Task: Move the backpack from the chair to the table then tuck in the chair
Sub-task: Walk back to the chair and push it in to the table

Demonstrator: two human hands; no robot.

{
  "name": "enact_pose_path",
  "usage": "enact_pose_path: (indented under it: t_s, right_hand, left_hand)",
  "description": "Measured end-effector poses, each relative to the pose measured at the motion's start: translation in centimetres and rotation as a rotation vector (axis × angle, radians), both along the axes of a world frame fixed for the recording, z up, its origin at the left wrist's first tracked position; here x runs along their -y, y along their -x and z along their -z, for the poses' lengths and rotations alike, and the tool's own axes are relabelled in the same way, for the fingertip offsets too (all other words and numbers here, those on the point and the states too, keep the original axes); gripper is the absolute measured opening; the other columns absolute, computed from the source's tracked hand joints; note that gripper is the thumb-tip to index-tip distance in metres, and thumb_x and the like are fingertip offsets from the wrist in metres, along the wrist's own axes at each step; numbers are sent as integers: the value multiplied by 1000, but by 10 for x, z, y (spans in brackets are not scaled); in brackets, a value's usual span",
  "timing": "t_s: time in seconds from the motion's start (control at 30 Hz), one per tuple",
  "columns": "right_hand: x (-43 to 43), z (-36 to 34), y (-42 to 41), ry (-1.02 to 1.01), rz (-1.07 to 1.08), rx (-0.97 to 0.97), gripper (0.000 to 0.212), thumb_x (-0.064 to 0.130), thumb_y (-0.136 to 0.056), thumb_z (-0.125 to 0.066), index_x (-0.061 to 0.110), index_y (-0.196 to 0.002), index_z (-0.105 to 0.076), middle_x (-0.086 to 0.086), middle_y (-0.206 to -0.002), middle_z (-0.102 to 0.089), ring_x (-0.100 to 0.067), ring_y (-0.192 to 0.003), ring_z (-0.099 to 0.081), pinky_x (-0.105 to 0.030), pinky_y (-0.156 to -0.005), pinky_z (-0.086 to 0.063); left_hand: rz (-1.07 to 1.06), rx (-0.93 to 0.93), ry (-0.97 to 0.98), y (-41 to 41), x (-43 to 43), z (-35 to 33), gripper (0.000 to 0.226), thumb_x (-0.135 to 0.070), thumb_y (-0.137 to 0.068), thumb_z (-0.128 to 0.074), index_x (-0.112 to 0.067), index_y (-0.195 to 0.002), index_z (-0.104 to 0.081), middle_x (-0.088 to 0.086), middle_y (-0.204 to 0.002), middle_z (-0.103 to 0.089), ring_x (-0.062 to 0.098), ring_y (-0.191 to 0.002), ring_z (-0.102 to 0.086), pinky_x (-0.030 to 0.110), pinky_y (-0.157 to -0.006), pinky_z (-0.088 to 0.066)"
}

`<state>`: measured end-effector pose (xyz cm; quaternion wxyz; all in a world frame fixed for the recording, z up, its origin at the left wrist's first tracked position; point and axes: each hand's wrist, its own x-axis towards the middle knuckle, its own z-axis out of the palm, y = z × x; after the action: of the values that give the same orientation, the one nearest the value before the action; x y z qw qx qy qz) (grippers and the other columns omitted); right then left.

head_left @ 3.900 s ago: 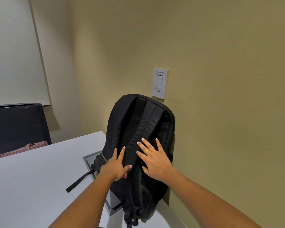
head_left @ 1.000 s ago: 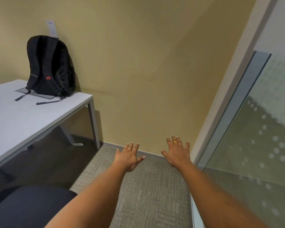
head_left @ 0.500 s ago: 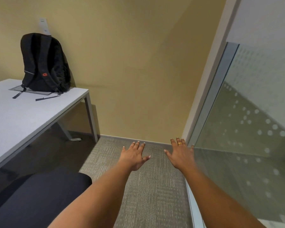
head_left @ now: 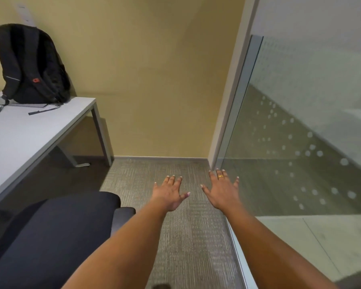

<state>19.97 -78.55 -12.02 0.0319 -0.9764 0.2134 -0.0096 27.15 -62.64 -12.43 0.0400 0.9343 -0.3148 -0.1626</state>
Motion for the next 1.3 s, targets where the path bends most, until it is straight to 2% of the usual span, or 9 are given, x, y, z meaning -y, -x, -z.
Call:
enact_pose_path:
  t_s: [0.3, 0.7, 0.97, 1.3]
  right_hand:
    - [-43, -24, 87, 2, 6, 38, 63, 54, -94, -28, 19, -145, -16, -7, -156, -13, -23, -143, -6, -60, -110, -5]
    - [-136, -52, 178, -86, -48, 149, 64, 56, -93, -26, 17, -144, -20, -10, -154, -19, -24, -142, -12, -62, -109, -10]
    - [-229, -97, 173, -116, -166, 295, 65, 59, -92, -26, 17, -141, -26, -9, -152, -24, -24, -141, -17, -61, -108, -14]
    - [-379, -136, 136, -152, -262, 385, 61, 55, -93, -29, 17, -141, -28, -11, -152, -23, -24, -141, -16, -61, -108, -11]
  left_hand:
    - [10, 96, 56, 72, -33, -31, 72, -60, -91, -21, -19, -147, 0, 6, -158, -1, 22, -145, 0, 54, -114, -7]
    - [-64, 320, 38, 153, -130, -101, 72, -61, -90, -20, -20, -147, -3, 6, -158, -4, 23, -144, -3, 56, -112, -9]
    - [-38, 396, 22, 177, -211, -143, 72, -60, -91, -24, -21, -147, -2, 6, -158, -4, 22, -144, -5, 55, -112, -13]
    - [-169, 442, 121, 167, -368, -159, 70, -60, -90, -24, -23, -147, -7, 4, -157, -9, 20, -144, -9, 56, -113, -11]
